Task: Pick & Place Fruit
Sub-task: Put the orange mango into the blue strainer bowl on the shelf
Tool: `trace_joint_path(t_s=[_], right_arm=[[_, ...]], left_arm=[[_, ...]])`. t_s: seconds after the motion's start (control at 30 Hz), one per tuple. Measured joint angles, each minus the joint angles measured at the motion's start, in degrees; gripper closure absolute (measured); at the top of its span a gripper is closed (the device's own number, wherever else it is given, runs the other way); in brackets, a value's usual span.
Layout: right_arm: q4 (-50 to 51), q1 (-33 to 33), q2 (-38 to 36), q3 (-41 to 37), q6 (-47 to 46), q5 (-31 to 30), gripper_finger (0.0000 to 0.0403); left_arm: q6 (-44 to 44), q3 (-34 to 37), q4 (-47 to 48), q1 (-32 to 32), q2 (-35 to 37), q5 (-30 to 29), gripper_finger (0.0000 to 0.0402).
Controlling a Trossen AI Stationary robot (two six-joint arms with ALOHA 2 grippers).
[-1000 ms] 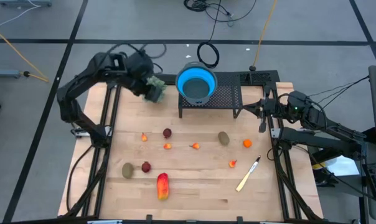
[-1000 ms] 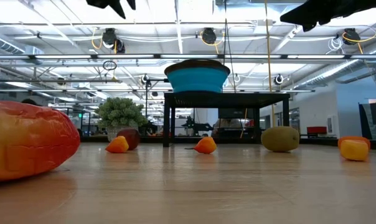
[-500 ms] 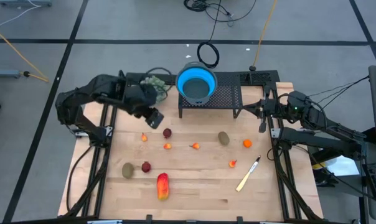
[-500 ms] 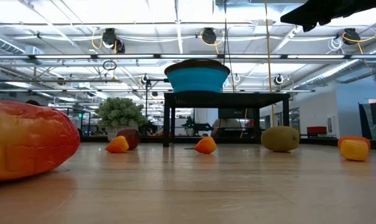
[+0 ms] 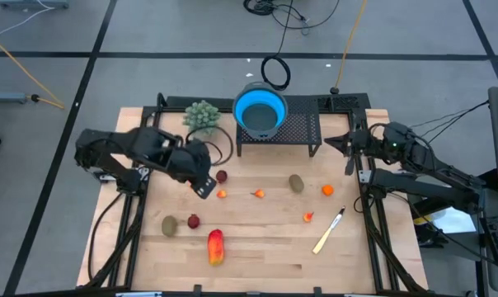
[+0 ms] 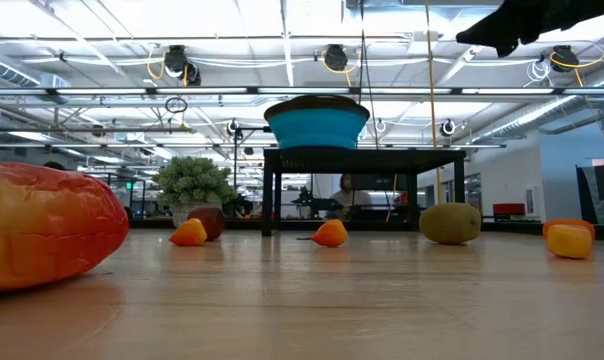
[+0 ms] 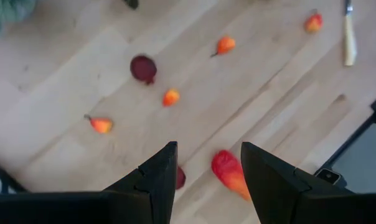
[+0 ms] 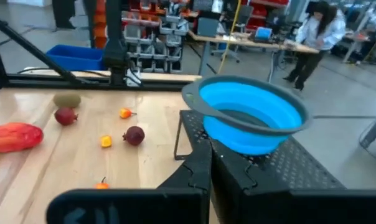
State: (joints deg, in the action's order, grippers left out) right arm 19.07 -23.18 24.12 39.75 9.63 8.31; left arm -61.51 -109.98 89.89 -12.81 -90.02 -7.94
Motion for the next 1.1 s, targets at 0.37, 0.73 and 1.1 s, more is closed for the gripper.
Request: trace_joint_path(t_s=[0.37, 0.73, 1.1], right_arm=[[3.7, 0.0, -7.8, 0.0, 0.4, 2.2, 0.0403], [-2.7, 0.0, -16.8, -11.1, 0.2, 4.1, 0.0403], [-4.4, 0.0, -23.5, -17.5, -2.1, 7.0, 0.0403]], left_arm=[[-19.7, 7.0, -10.7, -6.5, -0.4, -0.1, 0.0227], [-35.1, 9.7, -19.9, -12.1, -6.3, 0.6, 0.0227], [-46.2, 9.7, -22.7, -15.3, -13.8, 4.0, 0.0227]])
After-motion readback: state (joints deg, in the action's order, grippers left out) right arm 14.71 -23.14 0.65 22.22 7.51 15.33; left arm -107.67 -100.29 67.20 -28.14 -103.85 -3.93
